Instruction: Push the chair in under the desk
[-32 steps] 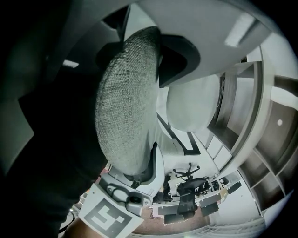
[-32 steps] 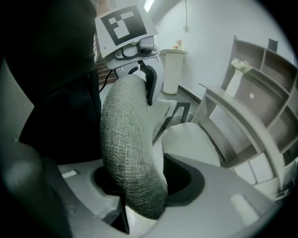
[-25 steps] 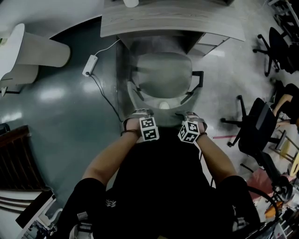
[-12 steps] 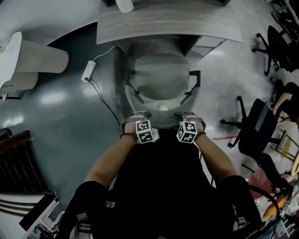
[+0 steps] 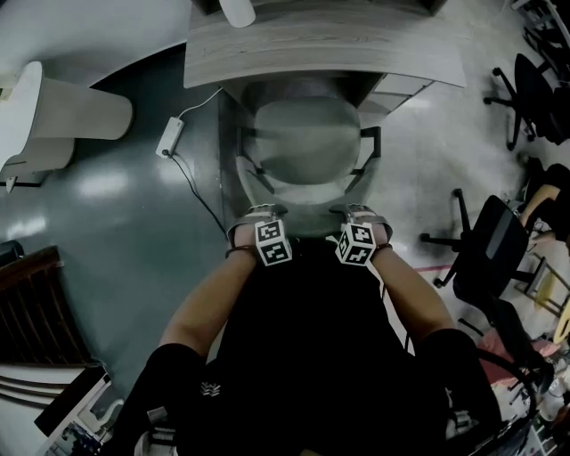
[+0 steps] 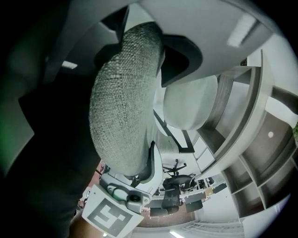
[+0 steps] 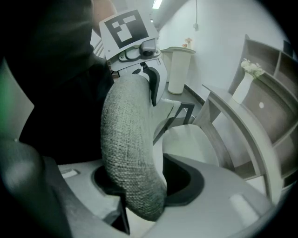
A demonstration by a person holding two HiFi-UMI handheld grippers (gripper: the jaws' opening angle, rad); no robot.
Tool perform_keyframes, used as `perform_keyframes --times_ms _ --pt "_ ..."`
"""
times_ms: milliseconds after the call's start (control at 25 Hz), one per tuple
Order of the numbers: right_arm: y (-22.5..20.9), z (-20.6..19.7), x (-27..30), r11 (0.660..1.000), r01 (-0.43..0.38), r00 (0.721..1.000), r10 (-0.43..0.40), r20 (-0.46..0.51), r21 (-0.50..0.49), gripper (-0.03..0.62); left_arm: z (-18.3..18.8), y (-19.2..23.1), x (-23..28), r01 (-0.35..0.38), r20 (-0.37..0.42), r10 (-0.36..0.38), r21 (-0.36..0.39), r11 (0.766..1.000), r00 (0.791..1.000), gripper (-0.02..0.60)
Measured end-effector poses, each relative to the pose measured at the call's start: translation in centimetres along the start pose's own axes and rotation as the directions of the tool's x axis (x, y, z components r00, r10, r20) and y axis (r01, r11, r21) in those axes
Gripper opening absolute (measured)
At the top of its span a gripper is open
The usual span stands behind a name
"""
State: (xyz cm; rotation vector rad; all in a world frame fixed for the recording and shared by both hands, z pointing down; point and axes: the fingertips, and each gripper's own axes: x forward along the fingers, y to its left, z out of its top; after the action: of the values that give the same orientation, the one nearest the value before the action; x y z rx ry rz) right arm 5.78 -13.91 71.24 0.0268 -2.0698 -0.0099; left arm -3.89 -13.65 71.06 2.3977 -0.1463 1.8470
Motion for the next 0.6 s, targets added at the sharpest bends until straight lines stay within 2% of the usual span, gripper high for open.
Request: perform_keyframes --times_ms 600 --pt "-4.0 0.9 0.5 1.0 -0.014 1.0 0.014 -0.011 0.007 0.187 -0.2 4.2 -0.2 -0.001 0.032 0.001 -0.006 1.0 0.999 0.196"
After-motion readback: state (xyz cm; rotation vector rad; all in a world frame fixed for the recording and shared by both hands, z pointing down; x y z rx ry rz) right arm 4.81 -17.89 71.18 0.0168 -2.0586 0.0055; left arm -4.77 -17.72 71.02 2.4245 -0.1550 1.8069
